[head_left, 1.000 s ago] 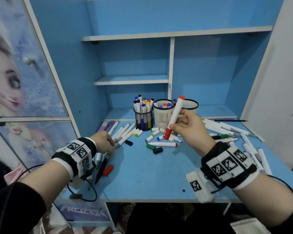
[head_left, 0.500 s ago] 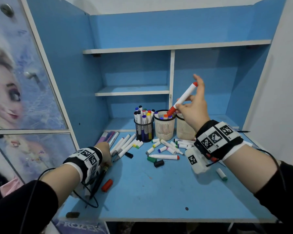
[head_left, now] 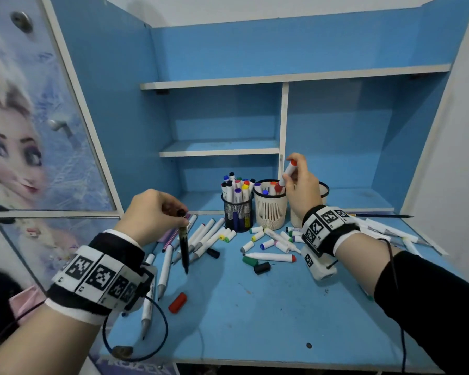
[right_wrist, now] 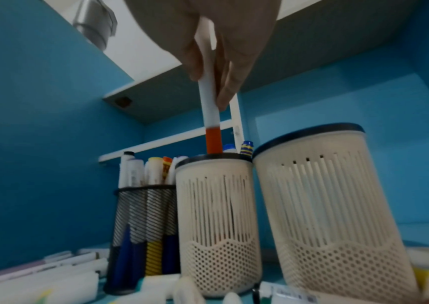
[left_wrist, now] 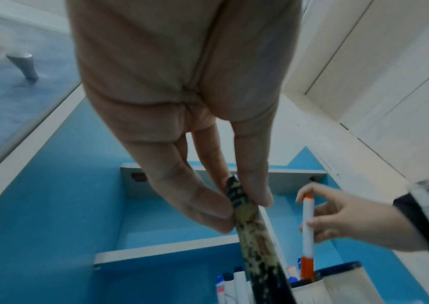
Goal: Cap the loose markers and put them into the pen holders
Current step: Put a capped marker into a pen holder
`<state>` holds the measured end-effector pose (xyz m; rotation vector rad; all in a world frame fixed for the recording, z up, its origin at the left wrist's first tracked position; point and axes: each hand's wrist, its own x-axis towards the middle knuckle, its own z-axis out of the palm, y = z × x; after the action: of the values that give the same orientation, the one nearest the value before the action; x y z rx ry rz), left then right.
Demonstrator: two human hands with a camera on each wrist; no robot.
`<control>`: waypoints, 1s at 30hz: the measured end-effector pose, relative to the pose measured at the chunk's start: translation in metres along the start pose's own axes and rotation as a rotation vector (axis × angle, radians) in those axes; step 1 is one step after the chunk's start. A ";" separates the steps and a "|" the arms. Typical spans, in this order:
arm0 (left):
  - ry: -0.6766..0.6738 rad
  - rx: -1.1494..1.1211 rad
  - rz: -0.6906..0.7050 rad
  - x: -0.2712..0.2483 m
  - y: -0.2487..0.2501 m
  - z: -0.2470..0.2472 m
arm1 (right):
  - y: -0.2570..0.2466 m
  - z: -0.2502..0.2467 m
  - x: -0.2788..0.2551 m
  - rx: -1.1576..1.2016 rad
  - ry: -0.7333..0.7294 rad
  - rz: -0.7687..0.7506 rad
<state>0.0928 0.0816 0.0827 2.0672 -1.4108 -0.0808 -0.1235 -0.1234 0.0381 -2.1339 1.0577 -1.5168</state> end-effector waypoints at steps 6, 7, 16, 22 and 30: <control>0.015 -0.298 0.009 -0.009 0.004 0.005 | 0.024 0.021 0.013 -0.183 -0.213 0.067; 0.007 -0.346 0.008 -0.011 0.003 0.007 | 0.029 0.023 0.014 -0.249 -0.257 0.085; -0.077 -0.730 -0.076 -0.030 -0.009 0.026 | 0.036 0.017 0.000 -0.437 -0.378 -0.007; -0.185 -0.933 -0.248 -0.062 -0.023 0.056 | 0.014 0.002 -0.032 -0.431 -0.698 -0.155; -0.290 -1.103 -0.420 -0.103 -0.032 0.110 | -0.009 0.012 -0.066 -0.651 -1.325 -0.430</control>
<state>0.0330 0.1273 -0.0525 1.3596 -0.7261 -1.0990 -0.1198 -0.0723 -0.0054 -3.0314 0.5670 0.4478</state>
